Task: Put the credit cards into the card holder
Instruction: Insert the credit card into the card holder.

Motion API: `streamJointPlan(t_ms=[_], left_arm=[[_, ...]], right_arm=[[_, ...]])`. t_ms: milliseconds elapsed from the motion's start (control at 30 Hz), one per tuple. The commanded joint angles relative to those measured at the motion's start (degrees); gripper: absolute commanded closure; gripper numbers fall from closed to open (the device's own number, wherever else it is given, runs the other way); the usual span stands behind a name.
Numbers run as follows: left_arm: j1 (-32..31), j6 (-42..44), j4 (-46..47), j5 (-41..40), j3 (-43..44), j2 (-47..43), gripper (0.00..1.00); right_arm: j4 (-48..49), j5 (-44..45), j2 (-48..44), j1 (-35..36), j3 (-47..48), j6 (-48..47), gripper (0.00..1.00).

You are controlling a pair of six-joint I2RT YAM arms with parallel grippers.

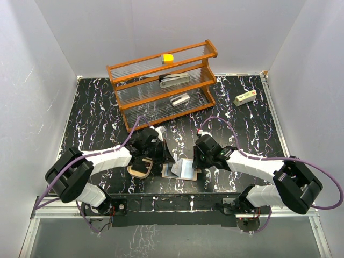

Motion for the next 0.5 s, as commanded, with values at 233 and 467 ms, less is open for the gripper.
streamJointPlan(t_ms=[233,467], left_arm=[[-0.3,1.0,1.5,3.0,0.9,2.4,1.00],[-0.3,0.6,4.0,4.0,-0.2,3.4,1.00]], right_arm=[[1.5,1.8,1.2,0.2,-0.1,-1.6,0.79],[2.0,2.1,1.3,0.2,-0.6,-1.6,0.79]])
